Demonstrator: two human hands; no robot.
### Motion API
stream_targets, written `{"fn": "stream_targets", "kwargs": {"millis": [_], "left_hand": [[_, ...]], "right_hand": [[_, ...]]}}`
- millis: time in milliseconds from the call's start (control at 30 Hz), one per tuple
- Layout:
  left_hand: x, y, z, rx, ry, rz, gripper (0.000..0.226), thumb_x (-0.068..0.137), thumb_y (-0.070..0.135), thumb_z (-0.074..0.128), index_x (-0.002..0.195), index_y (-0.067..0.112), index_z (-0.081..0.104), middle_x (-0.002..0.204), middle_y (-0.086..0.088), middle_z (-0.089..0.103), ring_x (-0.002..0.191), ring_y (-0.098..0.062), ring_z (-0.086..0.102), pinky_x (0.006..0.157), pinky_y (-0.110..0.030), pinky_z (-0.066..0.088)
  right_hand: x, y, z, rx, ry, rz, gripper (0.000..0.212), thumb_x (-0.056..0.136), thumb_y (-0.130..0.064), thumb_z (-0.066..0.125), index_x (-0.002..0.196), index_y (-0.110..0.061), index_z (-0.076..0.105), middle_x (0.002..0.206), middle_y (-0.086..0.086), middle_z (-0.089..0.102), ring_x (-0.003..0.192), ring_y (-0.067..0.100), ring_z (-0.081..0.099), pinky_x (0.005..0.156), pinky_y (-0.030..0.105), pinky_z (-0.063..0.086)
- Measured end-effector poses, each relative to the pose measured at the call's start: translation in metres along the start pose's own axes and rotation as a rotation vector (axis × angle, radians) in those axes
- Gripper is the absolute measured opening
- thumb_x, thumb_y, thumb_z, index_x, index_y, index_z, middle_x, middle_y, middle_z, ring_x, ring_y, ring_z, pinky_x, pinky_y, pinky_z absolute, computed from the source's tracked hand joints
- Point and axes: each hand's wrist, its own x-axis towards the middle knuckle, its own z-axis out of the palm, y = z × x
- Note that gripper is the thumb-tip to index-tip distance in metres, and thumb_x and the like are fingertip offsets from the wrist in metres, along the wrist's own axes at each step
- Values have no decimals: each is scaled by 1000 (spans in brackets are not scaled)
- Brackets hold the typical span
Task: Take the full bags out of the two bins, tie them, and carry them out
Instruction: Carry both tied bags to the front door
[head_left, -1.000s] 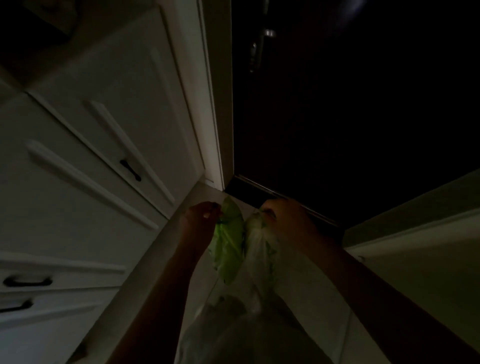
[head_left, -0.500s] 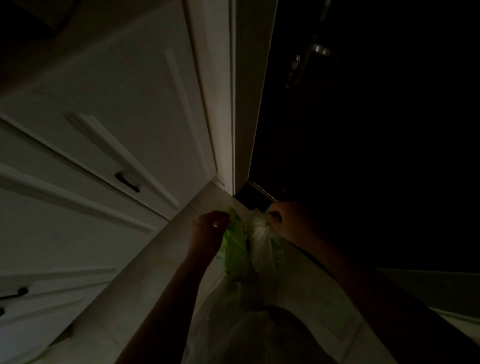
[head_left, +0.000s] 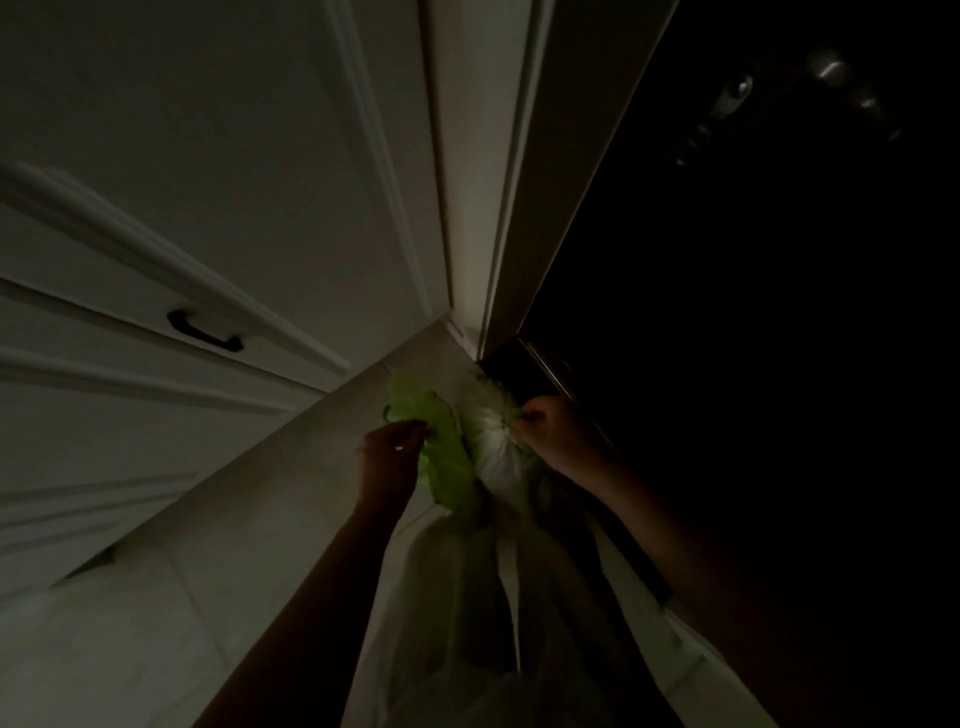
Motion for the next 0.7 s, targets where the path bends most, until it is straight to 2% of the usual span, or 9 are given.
{"fn": "stream_targets", "kwargs": {"millis": [133,233,400,500,700], "left_hand": [[30,-14,36,-91,79,-158,18,86,8,65,98,-3,73,100,-19,72,89,-22,65,76,-26,44],[51,-29,62,-126,182,-238,19,85,11,67,97,-2,74,99,-15,73,87,-19,64,76,-25,44],[86,-53,103,-262,351,-354,21,84,12,67,101,-1,72,94,-12,71,83,-19,62,76,-28,46],[104,-67,126,-297,369,-378,20,84,15,68,100,4,73,92,-11,72,79,-18,63,76,-31,49],[140,-71,159,-336,348,-354,18,82,14,69,97,7,74,90,-11,73,81,-18,66,79,-34,53]], "right_hand": [[54,21,10,8,-117,-29,18,88,-9,59,101,3,64,90,11,64,83,17,58,52,4,36],[93,37,23,-42,-225,-90,16,89,-11,57,100,-2,65,93,14,66,83,19,60,68,21,43],[158,64,32,-147,-294,-203,17,89,-10,57,101,-1,66,100,18,68,94,28,64,75,28,46],[191,76,30,-232,-312,-276,21,89,-13,59,105,-2,65,104,17,68,99,28,63,77,29,46],[246,93,14,-323,-280,-334,18,87,-12,60,101,-3,67,101,18,69,97,30,64,86,43,52]]}}
